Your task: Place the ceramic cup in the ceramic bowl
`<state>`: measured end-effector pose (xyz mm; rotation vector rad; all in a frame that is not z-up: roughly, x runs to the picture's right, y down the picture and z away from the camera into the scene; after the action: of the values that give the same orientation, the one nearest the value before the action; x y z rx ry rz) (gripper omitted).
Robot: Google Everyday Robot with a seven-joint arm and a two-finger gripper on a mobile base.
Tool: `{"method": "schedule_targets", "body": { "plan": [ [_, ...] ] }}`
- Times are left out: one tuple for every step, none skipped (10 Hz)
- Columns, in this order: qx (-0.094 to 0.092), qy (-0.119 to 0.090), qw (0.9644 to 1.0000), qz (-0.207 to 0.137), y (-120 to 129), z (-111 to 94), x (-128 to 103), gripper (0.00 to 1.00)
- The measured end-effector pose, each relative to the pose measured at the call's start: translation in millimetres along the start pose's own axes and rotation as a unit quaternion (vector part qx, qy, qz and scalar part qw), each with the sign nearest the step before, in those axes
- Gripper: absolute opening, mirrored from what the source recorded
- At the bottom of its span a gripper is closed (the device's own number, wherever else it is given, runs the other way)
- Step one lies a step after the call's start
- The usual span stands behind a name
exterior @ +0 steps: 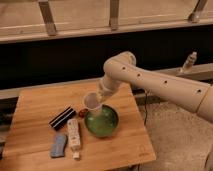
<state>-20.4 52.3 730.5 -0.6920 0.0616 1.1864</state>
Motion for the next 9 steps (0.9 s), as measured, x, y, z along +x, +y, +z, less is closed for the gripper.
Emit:
{"method": "schedule_targets", "body": {
  "plan": [
    [-0.003,0.004,1.0000,0.002,1,5,1,0.00],
    [-0.007,0.008,0.9999,0.008,-2,13,5,0.00],
    [-0.012,0.011,0.9997,0.016,-5,21,9,0.00],
    [-0.020,0.011,0.9994,0.026,-11,29,14,0.00],
    [-0.029,0.008,0.9988,0.040,-19,36,17,0.00],
    [-0.035,0.005,0.9979,0.054,-29,41,21,0.00],
    [-0.039,0.002,0.9971,0.065,-36,45,22,0.00],
    [-0.044,0.002,0.9963,0.074,-42,50,23,0.03],
    [-0.053,0.001,0.9946,0.089,-49,60,24,0.14]
  ]
}}
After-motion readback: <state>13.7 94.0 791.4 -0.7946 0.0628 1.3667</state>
